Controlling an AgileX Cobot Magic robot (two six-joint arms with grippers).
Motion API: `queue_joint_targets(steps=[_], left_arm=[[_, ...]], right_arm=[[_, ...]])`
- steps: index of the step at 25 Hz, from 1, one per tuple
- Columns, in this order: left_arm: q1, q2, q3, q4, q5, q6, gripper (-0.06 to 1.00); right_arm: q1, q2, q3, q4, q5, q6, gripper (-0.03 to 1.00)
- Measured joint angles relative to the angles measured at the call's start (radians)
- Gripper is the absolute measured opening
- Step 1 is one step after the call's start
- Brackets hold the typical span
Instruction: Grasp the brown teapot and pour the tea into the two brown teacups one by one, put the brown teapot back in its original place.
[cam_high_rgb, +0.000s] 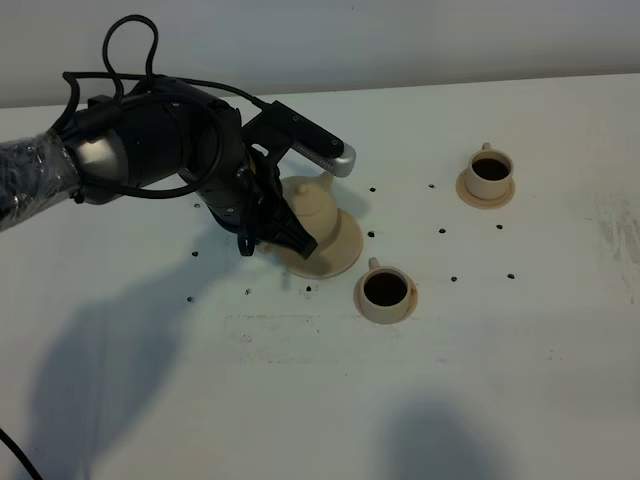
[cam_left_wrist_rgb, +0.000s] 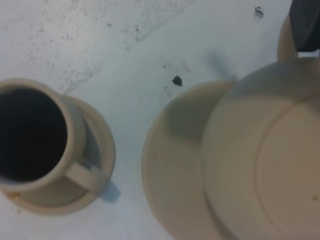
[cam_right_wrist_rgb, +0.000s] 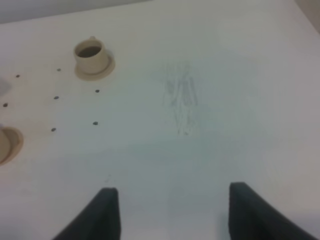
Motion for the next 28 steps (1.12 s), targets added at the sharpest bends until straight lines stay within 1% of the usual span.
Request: queue_joint_targets(steps=[8, 12, 21, 28], left_arm=[[0.001, 0.014, 0.001, -0.018, -0.017, -0.001, 0.09], [0.001, 0.015, 0.020, -0.032, -0.021, 0.000, 0.09], [0.001, 0.015, 0.068, -0.035, -0.043, 0.002, 0.09], [0.001, 0.015, 0.068, -0.062, -0.096, 0.007, 0.09]], right_arm=[[0.000, 0.000, 0.000, 0.000, 0.000, 0.001, 0.47], [0.000, 0.000, 0.000, 0.000, 0.000, 0.001, 0.47], [0.000, 0.000, 0.000, 0.000, 0.000, 0.001, 0.47], [0.000, 0.000, 0.000, 0.000, 0.000, 0.001, 0.47]])
